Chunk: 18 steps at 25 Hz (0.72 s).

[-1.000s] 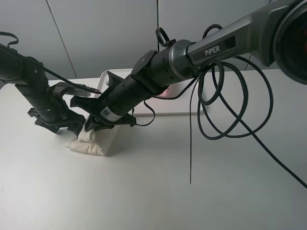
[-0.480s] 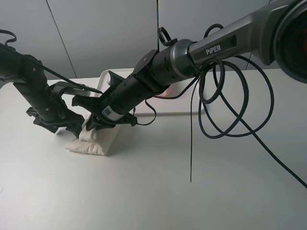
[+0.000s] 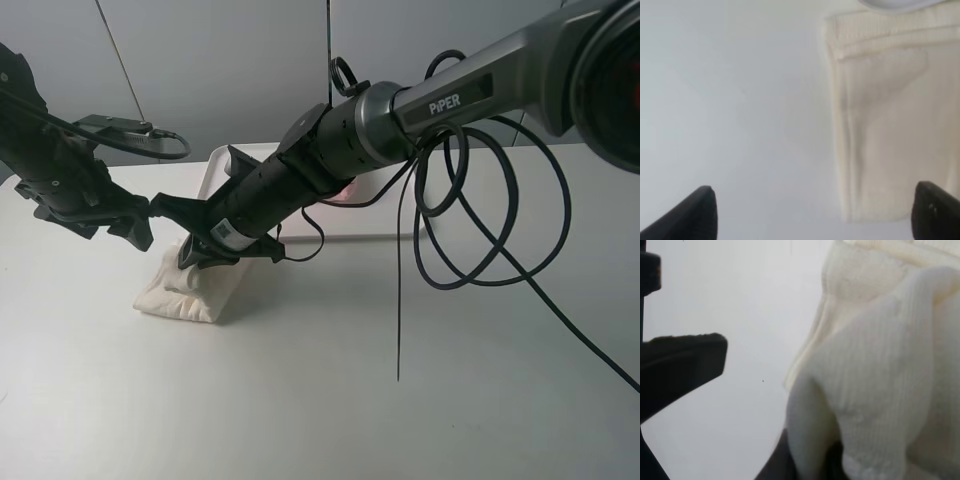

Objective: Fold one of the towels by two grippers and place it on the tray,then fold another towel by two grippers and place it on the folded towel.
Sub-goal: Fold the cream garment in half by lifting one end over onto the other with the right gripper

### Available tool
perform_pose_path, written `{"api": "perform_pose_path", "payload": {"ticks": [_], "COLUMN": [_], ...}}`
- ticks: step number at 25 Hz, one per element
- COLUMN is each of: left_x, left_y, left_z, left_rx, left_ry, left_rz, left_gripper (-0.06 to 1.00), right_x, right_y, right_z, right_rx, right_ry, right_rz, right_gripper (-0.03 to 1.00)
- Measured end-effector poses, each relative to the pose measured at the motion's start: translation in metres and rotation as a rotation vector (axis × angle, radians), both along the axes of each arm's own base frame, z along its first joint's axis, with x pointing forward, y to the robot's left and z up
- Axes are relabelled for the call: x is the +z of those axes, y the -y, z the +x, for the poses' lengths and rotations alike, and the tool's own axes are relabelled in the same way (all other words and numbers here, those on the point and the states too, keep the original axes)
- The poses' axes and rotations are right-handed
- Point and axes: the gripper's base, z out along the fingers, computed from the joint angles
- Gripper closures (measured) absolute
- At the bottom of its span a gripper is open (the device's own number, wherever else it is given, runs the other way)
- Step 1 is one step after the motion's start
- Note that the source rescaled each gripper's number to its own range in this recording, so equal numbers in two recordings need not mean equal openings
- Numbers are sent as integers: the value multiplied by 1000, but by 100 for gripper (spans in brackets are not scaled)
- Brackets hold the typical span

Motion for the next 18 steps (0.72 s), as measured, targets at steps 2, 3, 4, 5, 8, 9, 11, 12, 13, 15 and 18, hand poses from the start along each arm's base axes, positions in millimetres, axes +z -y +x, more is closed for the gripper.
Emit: {"api": "perform_pose_path", "payload": {"ticks": [2,3,4,5,8,9,11,12,13,15,18], "left_x": [11,15,20,24,33,36,38,39,39,39,39], "left_y": [-1,-1,-2,-2,-3,-3,-4,-4,-4,-4,-4], "left_z": [-4,-6,-8,-10,-15,-17,-18,-19,-19,-19,-20], "left_rx": [-4,-5,-5,-5,-6,-6,-7,-7,-7,-8,-10], "left_ry": [15,19,18,23,31,30,30,30,27,24,20], "left_rz": [4,5,5,4,5,6,7,7,8,10,13], "left_gripper": [-5,-5,-5,-5,-5,-5,-5,-5,-5,-5,-5], "right_x": [0,0,1,1,4,5,6,6,6,7,7], "right_y": [0,0,-1,-1,-3,-4,-5,-5,-5,-6,-6], "right_z": [0,0,1,1,2,3,4,5,5,4,4], "right_rx": [-5,-11,-16,-22,-36,-44,-54,-59,-62,-63,-47], "right_ry": [-2,-4,-5,-6,-6,-4,3,8,11,10,22], "right_rz": [3,6,13,21,56,69,86,91,93,98,96], "right_gripper": [93,91,87,81,53,47,37,35,34,34,33]}}
